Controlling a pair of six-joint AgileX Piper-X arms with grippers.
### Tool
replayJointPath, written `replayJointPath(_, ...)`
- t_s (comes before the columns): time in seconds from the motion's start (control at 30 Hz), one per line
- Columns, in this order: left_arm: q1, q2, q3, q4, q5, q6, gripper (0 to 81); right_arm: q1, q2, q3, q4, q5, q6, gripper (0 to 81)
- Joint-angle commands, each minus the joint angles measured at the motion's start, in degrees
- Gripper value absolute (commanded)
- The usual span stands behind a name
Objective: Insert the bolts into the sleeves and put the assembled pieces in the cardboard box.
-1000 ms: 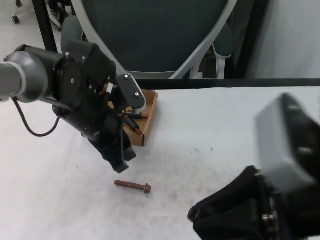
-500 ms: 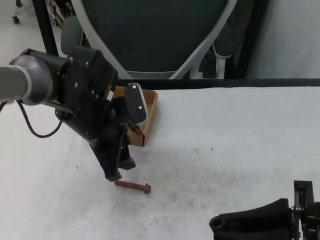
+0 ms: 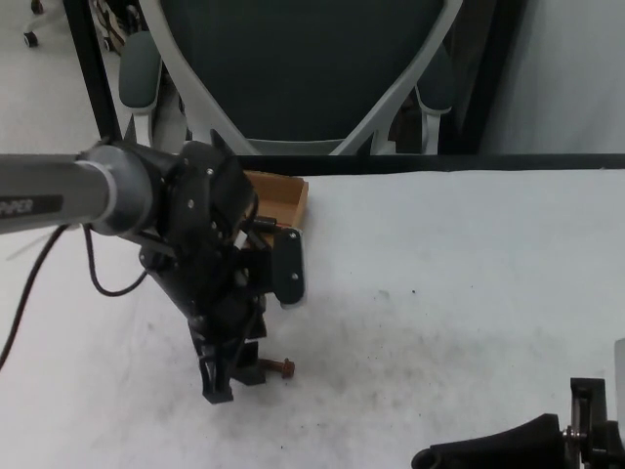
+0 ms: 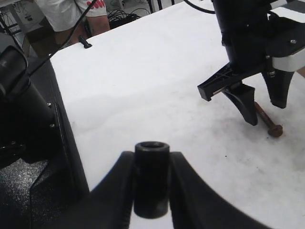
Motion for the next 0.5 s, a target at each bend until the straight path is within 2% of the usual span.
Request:
replayJointPath(0.0, -0.52, 1.14, -0.57, -0.61, -0.22, 0.57, 50.1, 0.12, -0.59, 0.12, -1.08, 0.02, -0.06, 0.2)
replayJointPath(0.23, -0.91, 3.58, -0.57, -2.64, -0.58, 0.42, 50.1, 0.12, -0.59, 0.29, -0.9, -0.42, -0.06, 0.2)
replayJointPath(0.33, -1.12, 4.31, -0.57, -3.05, -0.49, 0.43, 47.3, 0.12, -0.44, 0.41, -0.52, -0.42, -1.18, 0.2)
replayJointPath(0.4, -1.1, 4.66, -0.57, -3.05, -0.36, -0.23, 38.6, 0.12, -0.06, 0.87, -0.41, -0.42, -1.74, 0.2)
replayJointPath(0.47, -1.1, 4.63, -0.57, -3.05, -0.36, -2.93, 25.3, 0.12, 0.38, 2.0, -0.43, -0.42, -1.73, 0.2)
